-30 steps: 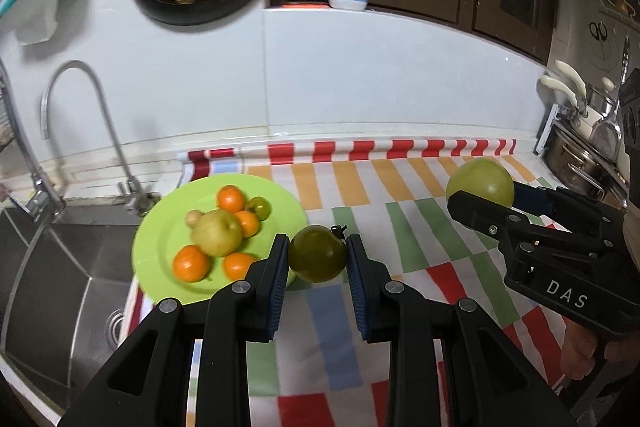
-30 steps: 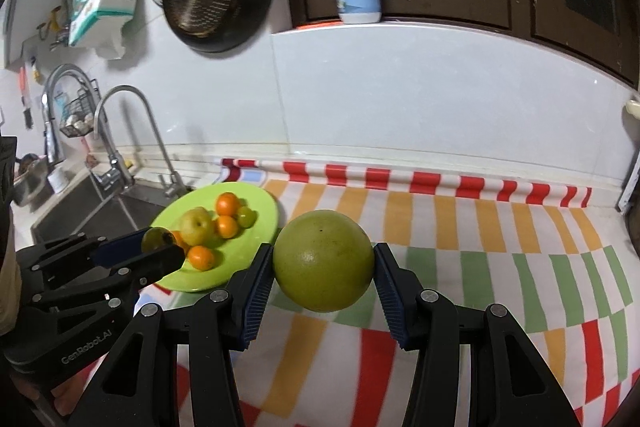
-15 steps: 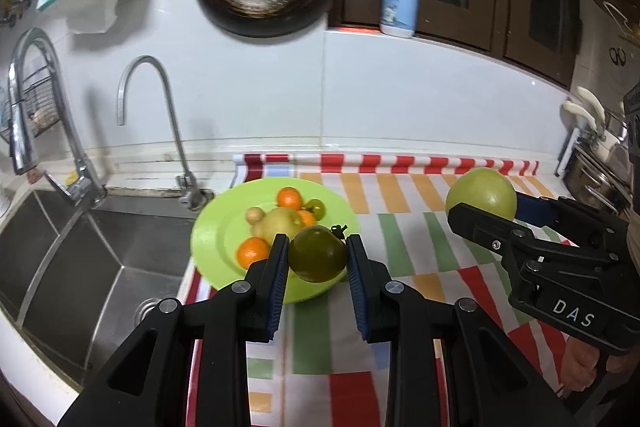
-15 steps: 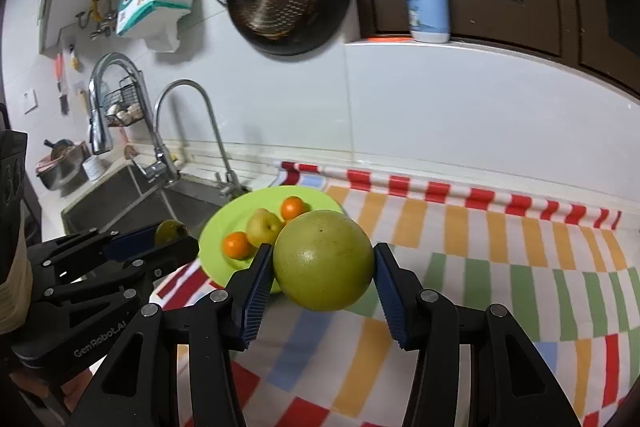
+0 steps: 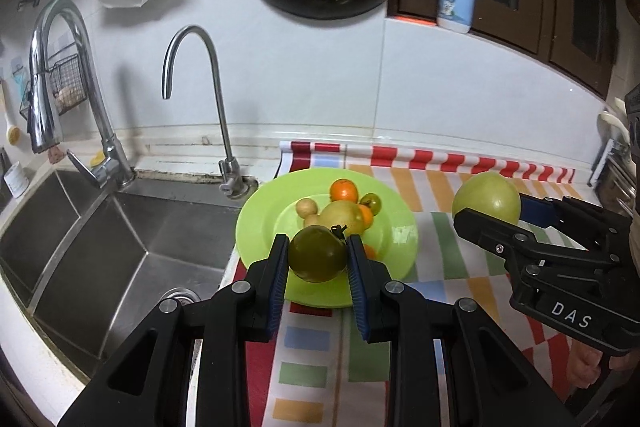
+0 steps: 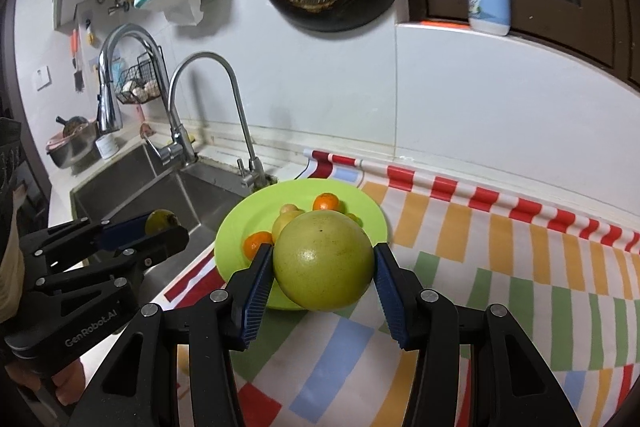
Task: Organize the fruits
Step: 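Carry both fruits over the green plate and open both tools to release them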
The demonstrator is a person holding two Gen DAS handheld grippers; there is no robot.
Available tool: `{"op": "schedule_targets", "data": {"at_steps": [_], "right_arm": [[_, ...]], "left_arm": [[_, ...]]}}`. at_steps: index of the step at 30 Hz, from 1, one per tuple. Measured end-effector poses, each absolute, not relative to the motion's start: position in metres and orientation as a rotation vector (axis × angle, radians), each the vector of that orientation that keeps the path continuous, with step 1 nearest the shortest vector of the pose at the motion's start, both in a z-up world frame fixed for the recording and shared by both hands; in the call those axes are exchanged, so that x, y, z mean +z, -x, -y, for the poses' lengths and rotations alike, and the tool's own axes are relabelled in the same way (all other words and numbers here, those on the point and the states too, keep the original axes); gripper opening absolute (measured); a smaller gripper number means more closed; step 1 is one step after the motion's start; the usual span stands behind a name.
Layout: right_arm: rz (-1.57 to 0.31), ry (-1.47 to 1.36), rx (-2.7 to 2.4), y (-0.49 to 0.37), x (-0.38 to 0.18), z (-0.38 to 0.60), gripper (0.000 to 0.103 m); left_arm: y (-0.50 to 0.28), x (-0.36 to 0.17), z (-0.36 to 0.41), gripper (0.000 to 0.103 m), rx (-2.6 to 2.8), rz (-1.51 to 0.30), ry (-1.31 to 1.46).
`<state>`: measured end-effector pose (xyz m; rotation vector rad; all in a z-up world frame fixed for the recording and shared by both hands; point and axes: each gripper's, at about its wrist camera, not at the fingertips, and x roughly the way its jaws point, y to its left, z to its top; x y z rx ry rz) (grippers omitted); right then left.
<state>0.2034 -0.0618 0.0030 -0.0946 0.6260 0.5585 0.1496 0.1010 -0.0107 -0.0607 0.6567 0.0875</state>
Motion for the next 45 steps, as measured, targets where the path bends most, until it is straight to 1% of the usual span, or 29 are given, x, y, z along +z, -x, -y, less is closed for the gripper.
{"op": "schedule_targets", "data": {"at_steps": [18,34,37,38,40,41,43,45], "right_arm": [[-0.755,0.145,0.551,-0.27,-0.049,0.027,0.051],[-0.801,0.147,0.528,-0.293,-0.075,0.014,0.051],[-0.808,0.144,0.525,-0.294,-0.077,0.014,0.051],[-0.809,0.142,0.522,-0.293,-0.077,0.015,0.051],[-0.79,0.129,0.534,-0.291,-0.073,0.017,0.06],[-0.775,0.13,0.53,-0.289,-0.071,0.017,0.06],[-0.745,0.146,0.519,-0.284,-0.065,0.017,0.06],[-0.735,0.142,0.522,-0.279,-0.06,0.02,0.06]], "left_arm": [[-0.216,-0.053,-0.13,0.029,0.102,-0.704,0.039],[-0.264,-0.087,-0.138,0.029,0.075,-0.772,0.015],[-0.264,-0.086,-0.138,0.033,0.077,-0.774,0.016],[-0.263,-0.085,-0.138,0.037,0.081,-0.768,0.013],[-0.258,-0.08,-0.136,0.041,0.082,-0.75,0.01],[-0.256,-0.077,-0.136,0.043,0.087,-0.744,0.012],[-0.249,-0.07,-0.135,0.043,0.094,-0.731,0.018],[-0.242,-0.063,-0.135,0.047,0.101,-0.714,0.024]]}}
